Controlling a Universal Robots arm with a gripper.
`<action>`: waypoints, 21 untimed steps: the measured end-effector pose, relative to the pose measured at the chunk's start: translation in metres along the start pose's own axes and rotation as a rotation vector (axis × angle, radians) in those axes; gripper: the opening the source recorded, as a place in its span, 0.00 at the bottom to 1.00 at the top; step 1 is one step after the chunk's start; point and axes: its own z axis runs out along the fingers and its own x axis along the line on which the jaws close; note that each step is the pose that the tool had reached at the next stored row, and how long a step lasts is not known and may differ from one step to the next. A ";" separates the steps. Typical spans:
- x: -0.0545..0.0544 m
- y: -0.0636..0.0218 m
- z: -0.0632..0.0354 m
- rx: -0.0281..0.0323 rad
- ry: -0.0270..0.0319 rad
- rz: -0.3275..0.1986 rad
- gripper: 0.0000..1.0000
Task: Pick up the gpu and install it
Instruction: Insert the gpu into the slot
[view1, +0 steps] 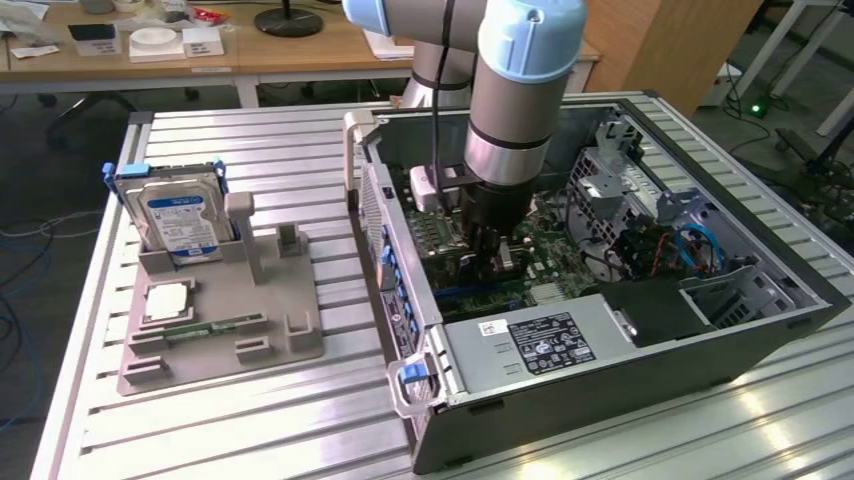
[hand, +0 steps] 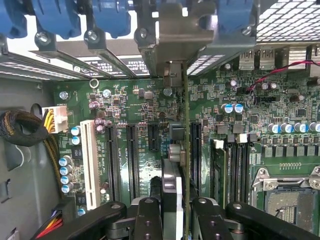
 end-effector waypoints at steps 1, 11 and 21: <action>0.000 0.0000 0.0001 0.0000 -0.0001 -0.002 0.28; 0.000 0.0001 0.0011 0.0000 -0.0004 -0.008 0.28; 0.000 0.0002 0.0028 0.0000 -0.0004 -0.008 0.28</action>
